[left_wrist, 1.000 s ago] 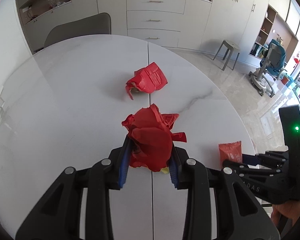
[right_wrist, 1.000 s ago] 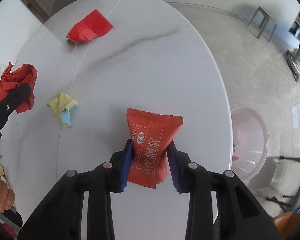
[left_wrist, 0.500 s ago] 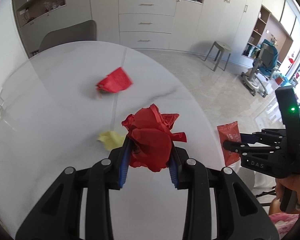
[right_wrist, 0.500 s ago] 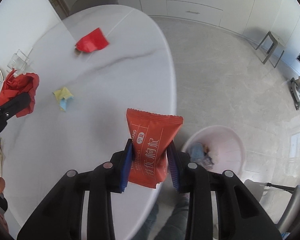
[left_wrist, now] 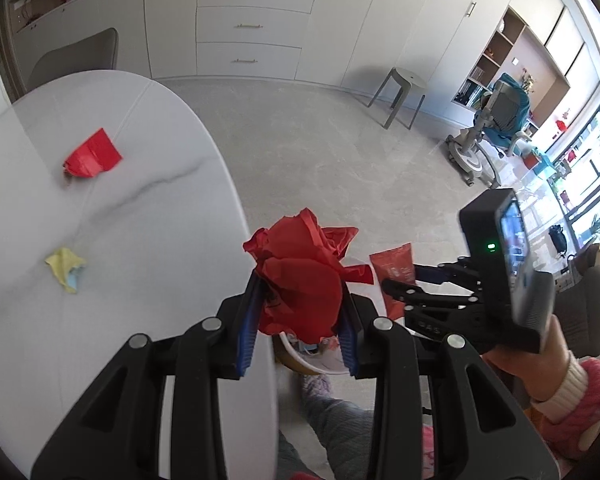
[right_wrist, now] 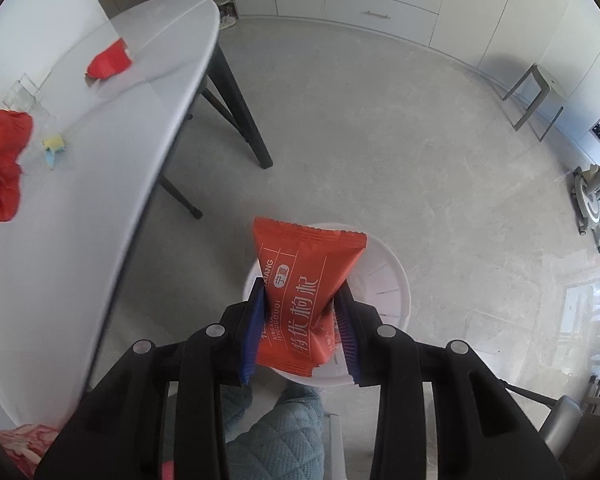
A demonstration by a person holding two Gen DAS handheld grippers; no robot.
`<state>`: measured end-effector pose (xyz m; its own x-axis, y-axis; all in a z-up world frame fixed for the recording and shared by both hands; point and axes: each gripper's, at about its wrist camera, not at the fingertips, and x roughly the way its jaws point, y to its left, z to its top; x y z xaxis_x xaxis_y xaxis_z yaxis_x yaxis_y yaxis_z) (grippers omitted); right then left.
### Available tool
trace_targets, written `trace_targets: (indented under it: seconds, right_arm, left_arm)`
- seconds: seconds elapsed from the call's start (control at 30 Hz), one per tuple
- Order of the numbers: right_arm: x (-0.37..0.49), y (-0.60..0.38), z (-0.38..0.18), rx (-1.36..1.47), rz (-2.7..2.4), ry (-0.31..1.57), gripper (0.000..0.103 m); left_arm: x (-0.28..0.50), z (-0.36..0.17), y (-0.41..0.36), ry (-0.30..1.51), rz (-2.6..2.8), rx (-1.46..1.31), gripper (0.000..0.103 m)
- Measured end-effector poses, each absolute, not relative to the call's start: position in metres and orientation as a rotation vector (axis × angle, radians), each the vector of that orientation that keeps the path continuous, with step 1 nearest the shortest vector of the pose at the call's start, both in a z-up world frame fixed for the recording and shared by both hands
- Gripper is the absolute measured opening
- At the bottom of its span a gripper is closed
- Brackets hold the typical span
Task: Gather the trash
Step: 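Carry the red paper and snack bag over the wastebasket and open both tools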
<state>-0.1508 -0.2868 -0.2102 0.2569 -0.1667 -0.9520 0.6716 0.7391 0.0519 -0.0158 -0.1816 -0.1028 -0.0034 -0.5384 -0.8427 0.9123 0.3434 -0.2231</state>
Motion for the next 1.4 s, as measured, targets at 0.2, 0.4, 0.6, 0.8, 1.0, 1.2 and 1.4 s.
trace_targets:
  seconds: [0.2, 0.4, 0.6, 0.8, 1.0, 1.2, 1.4]
  right_arm:
    - [-0.173, -0.312, -0.235, 0.511, -0.545, 1.231, 0.082]
    - [-0.199, -0.336, -0.219, 0.459, -0.596, 1.198, 0.093]
    - [-0.237, -0.367, -0.197, 0.470, -0.661, 1.149, 0.094]
    - [-0.265, -0.382, -0.189, 0.545, -0.689, 1.087, 0.096]
    - [-0.271, -0.387, -0.190, 0.547, -0.672, 1.077, 0.096]
    - [-0.259, -0.388, -0.178, 0.537, -0.617, 1.046, 0.096]
    - [-0.223, -0.378, -0.155, 0.489, -0.498, 0.995, 0.100]
  left_arm:
    - [-0.054, -0.118, -0.217, 1.058, -1.171, 0.548, 0.034]
    - [-0.088, -0.130, -0.241, 1.086, -1.181, 0.597, 0.034]
    - [-0.122, -0.140, -0.265, 1.100, -1.225, 0.652, 0.038]
    - [-0.146, -0.138, -0.279, 1.060, -1.237, 0.706, 0.077]
    - [-0.149, -0.128, -0.283, 1.052, -1.209, 0.708, 0.084]
    - [-0.131, -0.112, -0.269, 1.047, -1.114, 0.637, 0.092]
    - [-0.072, -0.088, -0.232, 1.037, -0.894, 0.472, 0.095]
